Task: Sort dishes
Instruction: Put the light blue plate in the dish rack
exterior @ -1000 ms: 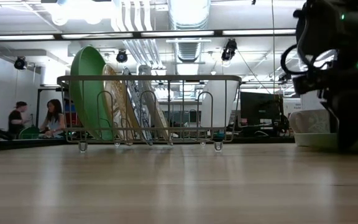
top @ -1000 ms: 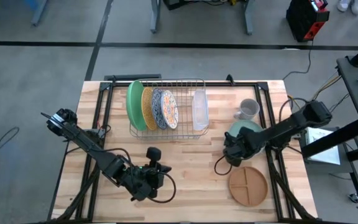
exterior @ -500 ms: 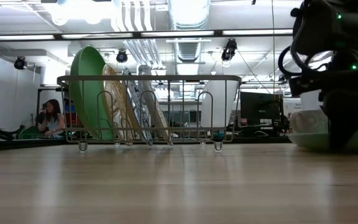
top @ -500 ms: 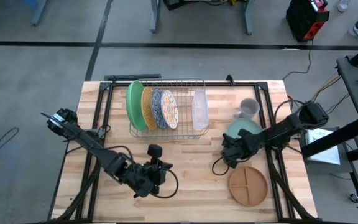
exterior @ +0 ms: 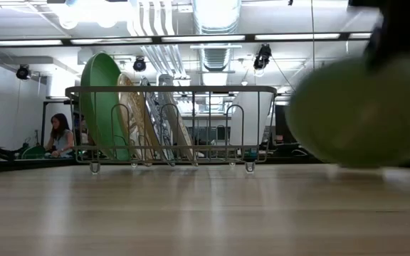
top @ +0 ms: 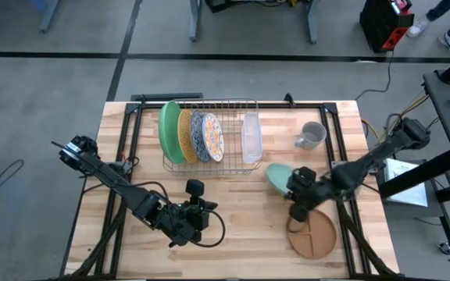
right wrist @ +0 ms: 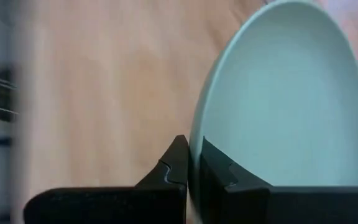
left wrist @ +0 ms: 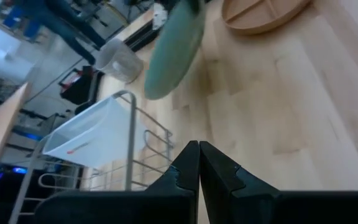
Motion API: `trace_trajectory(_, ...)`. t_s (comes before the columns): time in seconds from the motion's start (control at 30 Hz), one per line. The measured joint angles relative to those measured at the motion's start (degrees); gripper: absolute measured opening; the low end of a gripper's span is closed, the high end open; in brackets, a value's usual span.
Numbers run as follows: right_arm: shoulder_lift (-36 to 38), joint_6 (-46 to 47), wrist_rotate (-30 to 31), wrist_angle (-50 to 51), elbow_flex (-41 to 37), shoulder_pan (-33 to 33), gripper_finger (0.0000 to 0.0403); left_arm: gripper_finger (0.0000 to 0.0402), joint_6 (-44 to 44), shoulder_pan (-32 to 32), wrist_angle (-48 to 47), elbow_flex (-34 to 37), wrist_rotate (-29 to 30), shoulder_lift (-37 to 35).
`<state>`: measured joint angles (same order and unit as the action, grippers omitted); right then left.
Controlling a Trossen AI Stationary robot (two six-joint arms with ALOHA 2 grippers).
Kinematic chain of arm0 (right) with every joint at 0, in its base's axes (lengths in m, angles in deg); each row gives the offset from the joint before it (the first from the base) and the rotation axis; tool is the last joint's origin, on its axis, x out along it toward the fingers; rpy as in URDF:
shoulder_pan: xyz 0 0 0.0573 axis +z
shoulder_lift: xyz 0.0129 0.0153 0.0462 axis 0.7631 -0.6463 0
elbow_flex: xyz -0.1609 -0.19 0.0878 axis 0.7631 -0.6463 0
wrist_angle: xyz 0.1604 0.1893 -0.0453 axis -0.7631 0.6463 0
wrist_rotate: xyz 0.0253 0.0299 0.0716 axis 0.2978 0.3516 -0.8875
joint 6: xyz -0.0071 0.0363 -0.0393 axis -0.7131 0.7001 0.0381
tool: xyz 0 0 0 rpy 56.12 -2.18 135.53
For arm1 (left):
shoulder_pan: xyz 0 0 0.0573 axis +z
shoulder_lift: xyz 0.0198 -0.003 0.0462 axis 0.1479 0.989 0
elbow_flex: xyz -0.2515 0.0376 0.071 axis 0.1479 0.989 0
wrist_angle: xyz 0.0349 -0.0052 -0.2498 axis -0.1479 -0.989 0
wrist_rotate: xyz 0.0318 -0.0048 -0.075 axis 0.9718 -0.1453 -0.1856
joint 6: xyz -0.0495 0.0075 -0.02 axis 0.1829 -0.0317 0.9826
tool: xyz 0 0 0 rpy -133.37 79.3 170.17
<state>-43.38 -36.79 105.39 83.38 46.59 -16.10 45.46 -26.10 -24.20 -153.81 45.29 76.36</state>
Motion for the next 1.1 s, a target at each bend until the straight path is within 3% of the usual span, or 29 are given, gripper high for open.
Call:
trace_trajectory(0.17,5.65,-10.53,4.48,-16.57,-1.59,6.9,0.0001,0.0,-0.03,0.43,0.06,0.0,0.97,-0.02)
trace_trajectory(0.4,3.56,-27.53,4.2,-38.39,-3.32,11.78,0.0,0.0,-0.03,1.02,0.09,0.0,1.04,-0.02)
trace_trajectory(0.53,0.07,-36.99,-5.55,-57.91,-6.51,12.16,0.0,0.0,-0.04,1.0,0.19,0.0,1.2,-0.02)
trace_trajectory(0.67,-4.73,-46.33,-22.76,-78.13,-10.13,12.1,0.0,0.0,-0.03,1.05,0.24,0.0,2.54,-0.02)
trace_trajectory(0.83,-10.01,-51.64,-31.92,-89.89,-12.11,12.1,0.0,0.0,-0.03,1.07,0.37,0.0,2.57,-0.02)
trace_trajectory(1.0,-13.42,-53.26,-31.69,-96.47,-12.27,11.59,0.0,0.0,-0.04,1.07,0.55,0.0,4.42,-0.02)
trace_trajectory(1.1,-12.44,-52.91,-22.21,-97.61,-12.27,11.55,0.0,0.0,-0.03,0.62,0.52,0.0,10.02,-0.12)
